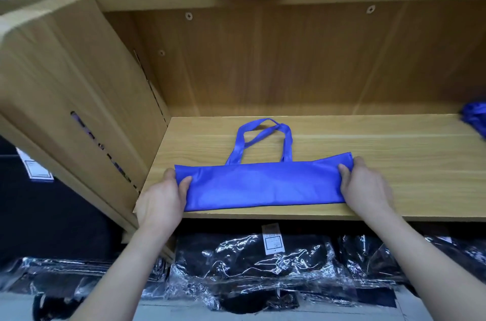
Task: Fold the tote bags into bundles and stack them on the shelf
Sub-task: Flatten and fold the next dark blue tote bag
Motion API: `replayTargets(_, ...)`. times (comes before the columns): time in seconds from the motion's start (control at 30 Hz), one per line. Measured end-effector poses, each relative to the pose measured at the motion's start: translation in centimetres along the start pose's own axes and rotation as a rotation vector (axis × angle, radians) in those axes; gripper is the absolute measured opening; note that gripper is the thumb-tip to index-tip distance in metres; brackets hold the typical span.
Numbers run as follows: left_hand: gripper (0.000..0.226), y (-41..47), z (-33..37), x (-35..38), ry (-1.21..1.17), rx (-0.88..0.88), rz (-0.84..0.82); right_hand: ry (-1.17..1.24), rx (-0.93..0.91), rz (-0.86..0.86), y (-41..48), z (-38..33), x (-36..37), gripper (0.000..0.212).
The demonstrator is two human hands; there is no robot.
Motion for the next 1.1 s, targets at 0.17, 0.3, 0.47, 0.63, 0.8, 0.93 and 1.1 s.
replayTargets(0.17,0.040,-0.7,0.0,-0.2,0.046,-0.009,0.034,-0.108,-0.017,0.003,-0.4,-0.4,-0.2,0.033)
replayTargets(0.3,0.041,-0.1,0.8,-0.7,0.003,0.210,0.126,-0.145,-0.016,0.019,-0.2,-0.5,-0.1,0.028)
replayTargets(0.47,0.075,-1.4,2.7,3.1,0.042,0.415,-0.350,-0.139,0.016,0.037,0.2,-0.3,0.2,0.031)
replayTargets(0.63,0.102,-2.2,3.2,3.7,0.136,0.361,-0.424,-0.060,-0.228,0.174,-1.7,-4.4,-2.2,0.058)
replayTargets(0.8,0.096,-3.8,4.3,3.8,0.220,0.367,-0.491,-0.087,-0.682,-0.104,-7.5,-13.6,1.3,0.087)
replayTargets(0.93,0.085,-4.7,3.3,2.3,0.157,0.471,-0.477,-0.155,-0.742,-0.181,-7.4,-13.3,2.7,0.089)
replayTargets(1.1,0.071,-4.7,1.5,-0.5,-0.244,0.459,-0.396,-0.106,-0.842,-0.261,-7.4,-12.8,2.3,0.108)
Point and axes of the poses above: each hand's wrist, its own y-axis towards the middle knuckle, its own x-axis out of the palm, z = x × y, the point moved 6 cm from there along y, towards the middle knuckle, and after that the axes turned 15 degrees about -y, right-handed, at the moved point
